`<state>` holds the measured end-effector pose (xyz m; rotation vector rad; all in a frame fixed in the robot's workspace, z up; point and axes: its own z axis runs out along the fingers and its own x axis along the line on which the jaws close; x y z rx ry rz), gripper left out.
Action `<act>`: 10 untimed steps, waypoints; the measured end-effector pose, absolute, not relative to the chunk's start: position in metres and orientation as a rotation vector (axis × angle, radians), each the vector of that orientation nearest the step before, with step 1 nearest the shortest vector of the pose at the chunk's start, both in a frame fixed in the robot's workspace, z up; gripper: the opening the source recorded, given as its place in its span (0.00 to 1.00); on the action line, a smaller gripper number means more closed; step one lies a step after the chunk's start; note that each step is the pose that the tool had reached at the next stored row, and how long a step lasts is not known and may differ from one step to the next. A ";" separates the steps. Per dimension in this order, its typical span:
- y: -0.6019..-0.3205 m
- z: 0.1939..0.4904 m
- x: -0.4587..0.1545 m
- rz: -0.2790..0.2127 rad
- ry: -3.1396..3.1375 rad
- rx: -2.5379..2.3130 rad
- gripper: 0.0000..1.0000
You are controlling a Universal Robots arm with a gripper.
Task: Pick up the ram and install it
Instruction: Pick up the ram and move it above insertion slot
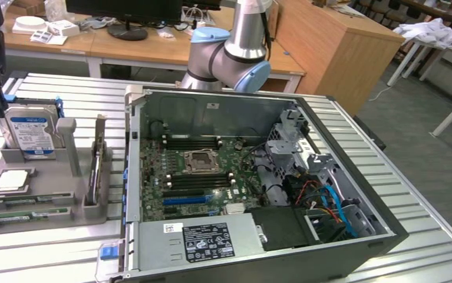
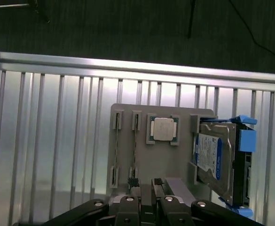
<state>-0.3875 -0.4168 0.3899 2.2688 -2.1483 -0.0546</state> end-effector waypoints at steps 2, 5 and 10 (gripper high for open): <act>-0.417 0.390 -0.387 -0.055 -2.152 2.265 0.24; -0.417 0.390 -0.387 -0.055 -2.152 2.265 0.24; -0.417 0.390 -0.387 -0.055 -2.152 2.265 0.24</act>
